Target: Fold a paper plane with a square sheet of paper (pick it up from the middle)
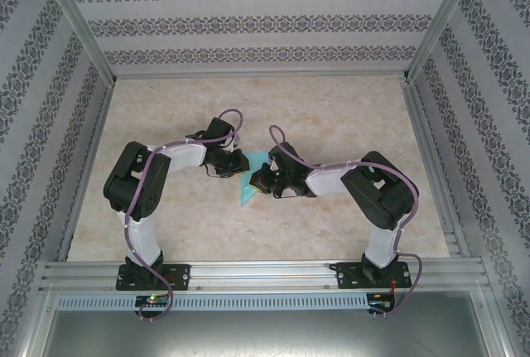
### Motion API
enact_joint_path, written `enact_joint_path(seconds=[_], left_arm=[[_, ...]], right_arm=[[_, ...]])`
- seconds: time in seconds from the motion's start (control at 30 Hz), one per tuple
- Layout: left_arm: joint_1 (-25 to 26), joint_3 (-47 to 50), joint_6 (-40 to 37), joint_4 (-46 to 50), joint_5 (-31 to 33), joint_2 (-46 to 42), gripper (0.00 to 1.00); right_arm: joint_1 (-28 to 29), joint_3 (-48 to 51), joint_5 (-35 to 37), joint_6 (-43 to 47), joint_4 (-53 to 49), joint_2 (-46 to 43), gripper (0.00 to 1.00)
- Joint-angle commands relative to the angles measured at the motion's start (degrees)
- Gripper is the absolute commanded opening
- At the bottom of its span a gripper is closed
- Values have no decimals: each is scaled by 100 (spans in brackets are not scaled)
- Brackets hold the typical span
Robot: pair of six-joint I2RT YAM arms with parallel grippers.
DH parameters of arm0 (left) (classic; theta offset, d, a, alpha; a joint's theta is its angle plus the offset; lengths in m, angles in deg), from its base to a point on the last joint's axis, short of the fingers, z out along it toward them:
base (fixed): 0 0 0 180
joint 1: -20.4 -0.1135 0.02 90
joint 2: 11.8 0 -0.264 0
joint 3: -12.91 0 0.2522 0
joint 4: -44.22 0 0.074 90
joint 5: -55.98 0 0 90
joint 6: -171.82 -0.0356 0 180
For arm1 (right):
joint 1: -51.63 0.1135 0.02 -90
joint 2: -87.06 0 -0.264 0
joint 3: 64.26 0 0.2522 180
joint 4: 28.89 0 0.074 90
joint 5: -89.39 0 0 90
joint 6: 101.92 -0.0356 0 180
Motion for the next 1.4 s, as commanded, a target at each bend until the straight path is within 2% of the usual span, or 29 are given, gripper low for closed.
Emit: enact_joint_path(seconds=[0.0, 1.37], left_arm=[[37, -117, -110, 283, 107, 129, 22], [49, -37, -175, 236, -98, 212, 21]], right_arm=[[33, -183, 43, 122, 84, 153, 6], [154, -502, -201, 659, -581, 429, 6]])
